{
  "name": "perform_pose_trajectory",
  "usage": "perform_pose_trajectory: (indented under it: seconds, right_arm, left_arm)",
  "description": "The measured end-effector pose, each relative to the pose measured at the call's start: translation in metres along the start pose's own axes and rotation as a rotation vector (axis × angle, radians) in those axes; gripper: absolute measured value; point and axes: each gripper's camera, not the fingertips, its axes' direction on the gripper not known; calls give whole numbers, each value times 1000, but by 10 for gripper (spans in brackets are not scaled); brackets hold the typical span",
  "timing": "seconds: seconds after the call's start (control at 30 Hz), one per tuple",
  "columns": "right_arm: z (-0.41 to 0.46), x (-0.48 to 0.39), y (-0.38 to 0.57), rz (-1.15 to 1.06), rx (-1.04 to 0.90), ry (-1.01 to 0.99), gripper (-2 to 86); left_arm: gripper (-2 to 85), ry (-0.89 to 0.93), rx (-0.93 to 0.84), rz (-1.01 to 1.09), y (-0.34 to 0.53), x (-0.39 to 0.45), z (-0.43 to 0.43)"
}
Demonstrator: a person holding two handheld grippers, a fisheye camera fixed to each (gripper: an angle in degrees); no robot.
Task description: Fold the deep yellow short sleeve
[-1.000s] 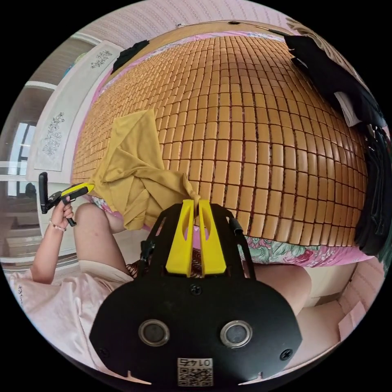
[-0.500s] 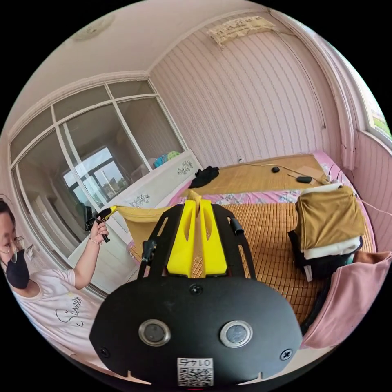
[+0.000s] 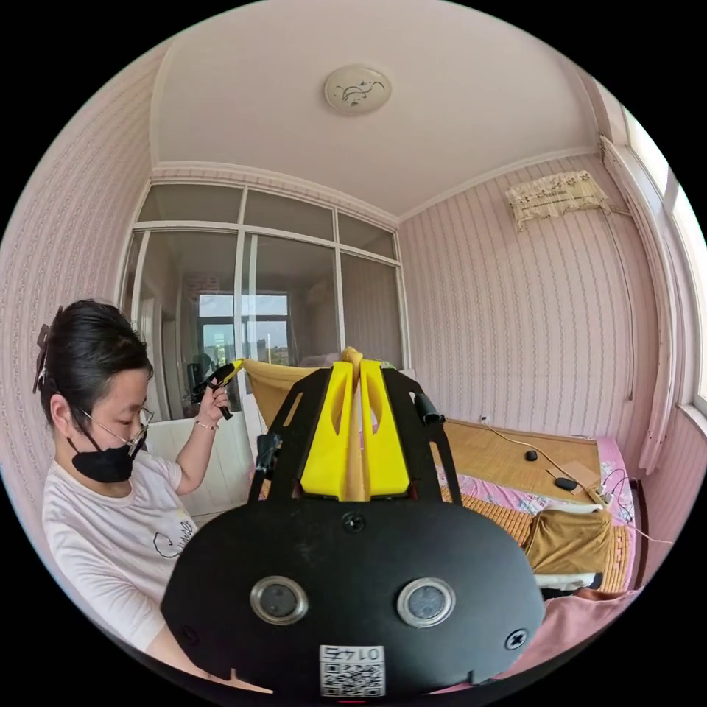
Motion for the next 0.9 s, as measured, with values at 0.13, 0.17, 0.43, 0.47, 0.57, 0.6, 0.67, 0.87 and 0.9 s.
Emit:
perform_pose_trajectory:
  seconds: [0.13,0.17,0.43,0.47,0.57,0.6,0.67,0.87,0.9]
  right_arm:
    - [40,30,-20,15,-111,88,6]
    - [67,52,-16,49,-184,112,6]
    - [274,237,117,486,-680,282,8]
    - [289,251,119,533,-656,282,8]
    - [307,260,74,506,-493,301,8]
    - [309,258,60,476,-465,306,8]
    - [321,248,18,359,-405,341,9]
    - [355,245,43,301,-403,355,9]
    - [360,248,55,317,-429,359,9]
  left_arm:
    - [-9,-54,-67,6,-13,-19,28]
    - [-8,-77,-132,-28,-8,-35,49]
    - [-6,-287,-655,-362,124,-179,220]
    - [-6,-302,-664,-413,138,-193,236]
    - [-6,-313,-561,-449,130,-210,255]
    - [-7,-317,-513,-423,120,-210,259]
    - [-7,-332,-501,-350,111,-207,268]
    - [-7,-325,-631,-300,177,-218,298]
    - [-7,-328,-685,-337,206,-226,305]
